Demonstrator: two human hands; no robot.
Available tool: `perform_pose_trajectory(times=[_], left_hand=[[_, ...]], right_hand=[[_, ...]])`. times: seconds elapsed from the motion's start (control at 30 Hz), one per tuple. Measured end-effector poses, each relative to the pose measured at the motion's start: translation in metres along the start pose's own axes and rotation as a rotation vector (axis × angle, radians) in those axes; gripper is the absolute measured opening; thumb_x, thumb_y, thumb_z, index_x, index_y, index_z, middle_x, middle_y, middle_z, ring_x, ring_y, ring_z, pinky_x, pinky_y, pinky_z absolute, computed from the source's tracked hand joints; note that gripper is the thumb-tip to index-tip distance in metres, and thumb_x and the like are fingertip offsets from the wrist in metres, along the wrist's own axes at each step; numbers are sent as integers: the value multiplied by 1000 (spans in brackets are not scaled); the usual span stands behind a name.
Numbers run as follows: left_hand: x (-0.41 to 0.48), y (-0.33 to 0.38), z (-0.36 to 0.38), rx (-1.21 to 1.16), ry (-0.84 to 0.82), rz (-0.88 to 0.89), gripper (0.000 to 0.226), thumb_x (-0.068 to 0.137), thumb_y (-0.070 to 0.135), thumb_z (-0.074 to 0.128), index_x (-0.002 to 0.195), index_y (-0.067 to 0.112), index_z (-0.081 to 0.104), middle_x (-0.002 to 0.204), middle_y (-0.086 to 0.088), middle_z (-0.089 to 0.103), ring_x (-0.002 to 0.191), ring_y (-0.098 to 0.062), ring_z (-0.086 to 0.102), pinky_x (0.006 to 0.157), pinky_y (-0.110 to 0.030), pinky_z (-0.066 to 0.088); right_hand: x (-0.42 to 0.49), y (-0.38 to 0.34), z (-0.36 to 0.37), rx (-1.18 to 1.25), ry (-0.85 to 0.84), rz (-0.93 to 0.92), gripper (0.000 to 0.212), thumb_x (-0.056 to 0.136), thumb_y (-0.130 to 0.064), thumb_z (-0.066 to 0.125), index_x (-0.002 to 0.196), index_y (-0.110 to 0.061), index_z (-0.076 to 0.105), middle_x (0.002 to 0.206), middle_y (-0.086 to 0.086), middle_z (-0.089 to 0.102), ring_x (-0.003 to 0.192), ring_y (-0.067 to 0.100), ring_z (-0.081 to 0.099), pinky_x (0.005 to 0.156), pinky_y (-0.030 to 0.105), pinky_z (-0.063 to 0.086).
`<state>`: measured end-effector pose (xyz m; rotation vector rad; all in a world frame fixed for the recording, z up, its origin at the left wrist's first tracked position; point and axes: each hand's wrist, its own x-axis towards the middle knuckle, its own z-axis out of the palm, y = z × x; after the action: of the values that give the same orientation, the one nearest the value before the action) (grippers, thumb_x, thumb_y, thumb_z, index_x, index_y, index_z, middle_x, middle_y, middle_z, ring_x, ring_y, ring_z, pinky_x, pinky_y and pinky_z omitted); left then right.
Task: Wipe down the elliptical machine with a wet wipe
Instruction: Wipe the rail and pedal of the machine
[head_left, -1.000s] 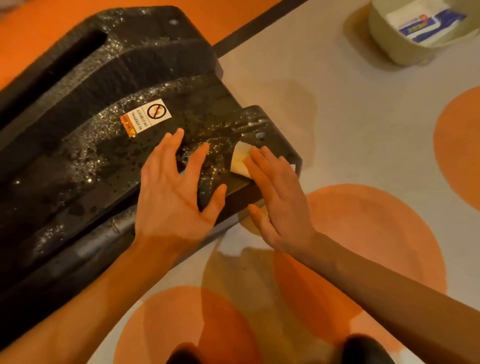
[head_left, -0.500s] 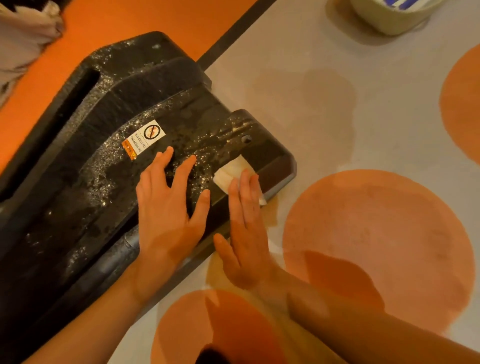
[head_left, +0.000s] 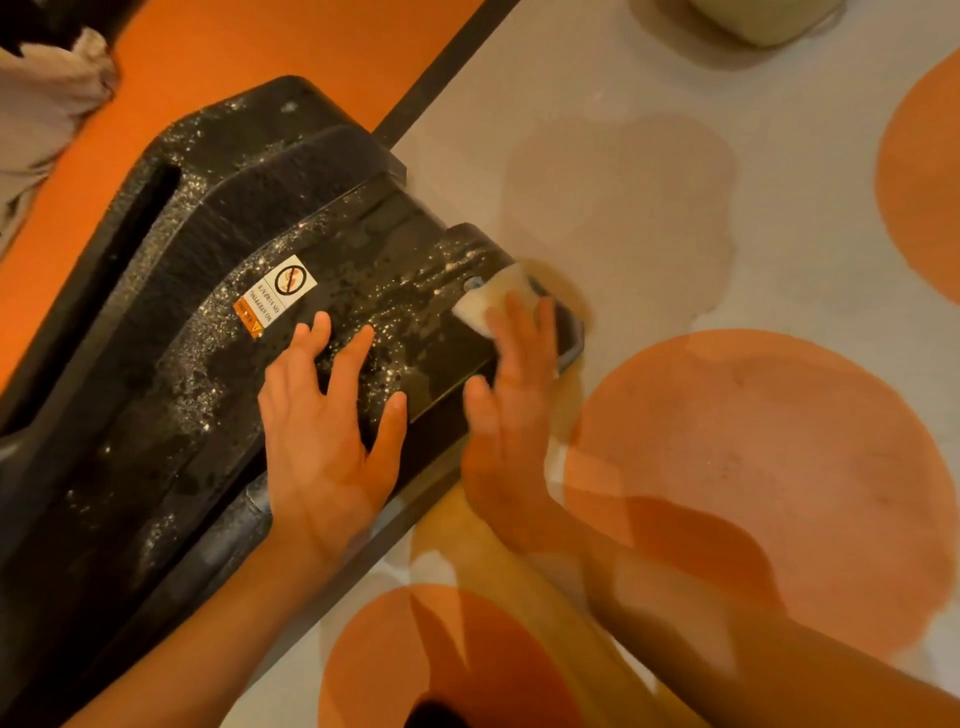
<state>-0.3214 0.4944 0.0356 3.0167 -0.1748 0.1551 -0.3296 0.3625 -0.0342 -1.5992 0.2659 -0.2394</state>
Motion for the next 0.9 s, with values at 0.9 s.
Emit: perform_pose_trajectory(times=[0.9], left_hand=[[0, -2, 1, 6, 28, 36, 62, 96, 48, 49, 145, 10, 52, 154, -23, 41, 141, -43, 39, 107, -63, 36]], right_hand=[[100, -14, -47, -333, -576, 69, 61, 105, -55, 36, 153, -19, 45, 156, 3, 47, 142, 13, 40, 118, 21, 28]])
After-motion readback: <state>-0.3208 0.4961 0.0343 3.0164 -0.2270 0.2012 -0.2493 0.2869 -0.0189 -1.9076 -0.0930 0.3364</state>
